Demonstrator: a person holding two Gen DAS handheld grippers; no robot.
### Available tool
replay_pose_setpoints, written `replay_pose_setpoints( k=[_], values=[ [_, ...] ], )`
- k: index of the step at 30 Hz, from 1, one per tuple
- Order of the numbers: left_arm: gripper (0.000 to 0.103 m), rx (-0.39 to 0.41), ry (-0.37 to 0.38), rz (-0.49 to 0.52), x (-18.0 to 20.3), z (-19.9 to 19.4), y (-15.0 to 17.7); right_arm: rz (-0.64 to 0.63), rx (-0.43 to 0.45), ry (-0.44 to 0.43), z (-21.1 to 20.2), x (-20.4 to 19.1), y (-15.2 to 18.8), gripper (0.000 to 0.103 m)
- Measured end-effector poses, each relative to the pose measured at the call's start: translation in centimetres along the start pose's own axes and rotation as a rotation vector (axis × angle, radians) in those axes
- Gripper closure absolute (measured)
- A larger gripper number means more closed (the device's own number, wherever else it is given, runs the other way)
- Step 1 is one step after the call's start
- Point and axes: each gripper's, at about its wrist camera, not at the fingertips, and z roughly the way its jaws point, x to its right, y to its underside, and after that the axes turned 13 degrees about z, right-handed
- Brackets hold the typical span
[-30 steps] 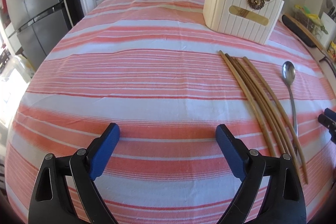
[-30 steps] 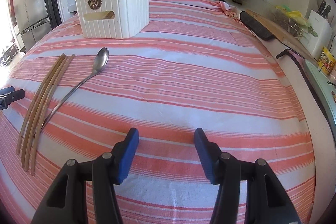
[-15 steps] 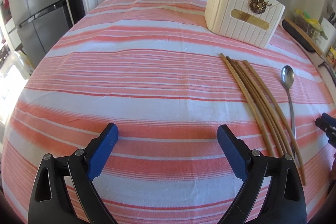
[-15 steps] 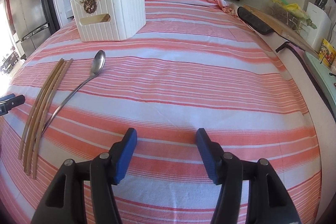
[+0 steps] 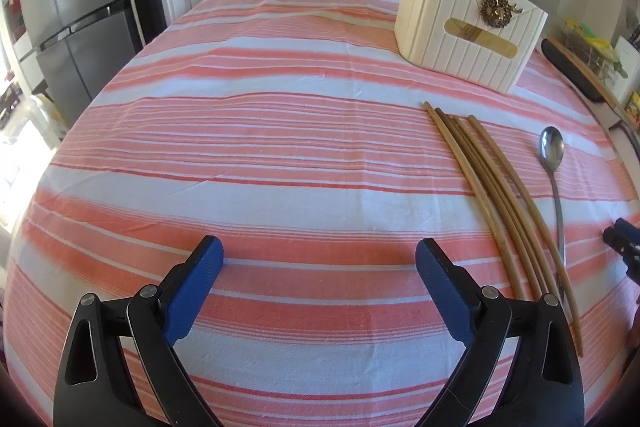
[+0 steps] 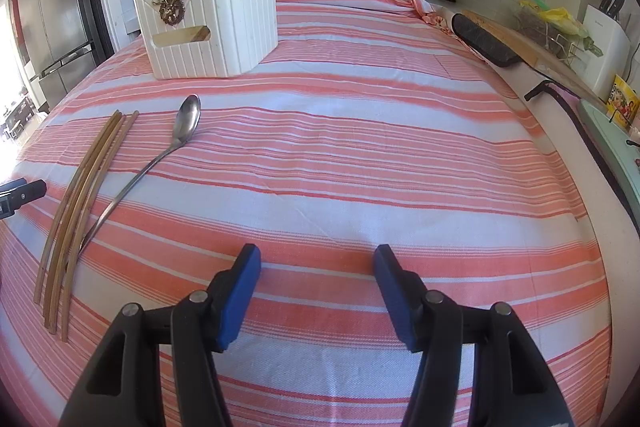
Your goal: Organize utensils
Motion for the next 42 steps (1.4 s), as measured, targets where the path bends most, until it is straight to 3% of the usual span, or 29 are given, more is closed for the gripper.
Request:
replay_pose_setpoints(
  k=[20,25,30,34,37,42],
  values=[
    [0.005,-0.01,-0.036,0.01,0.3,-0.3,0.0,-0.001,0.001,0.002,0.0,0.0,0.0,0.043],
    [0.005,0.049,0.046,-0.069,1.3,-1.6,-0.4,-0.001,0.001,0.002,0.0,0.0,0.0,0.043],
    [0.005,0.025,0.055,0.008,4.8,-0.8,-1.3,-0.002,0.002,0.003,0.0,0.0,0.1,0.043],
    [0.005,-0.006,-0.019,0.084,7.0,0.1,-1.5,-0.001,0.002,0.002,0.0,0.0,0.1,0.043],
    [0.005,-0.023,-0.031,0.103,7.1,0.3,-1.6,0.012,-0.003,0.013,-0.2,-0.4,0.0,0.043],
    [0.003,-0.037,-0.011,0.072,6.3,0.6,-1.5,0.03,-0.035,-0.163,-1.0,-4.8,-1.5,0.043]
  ],
)
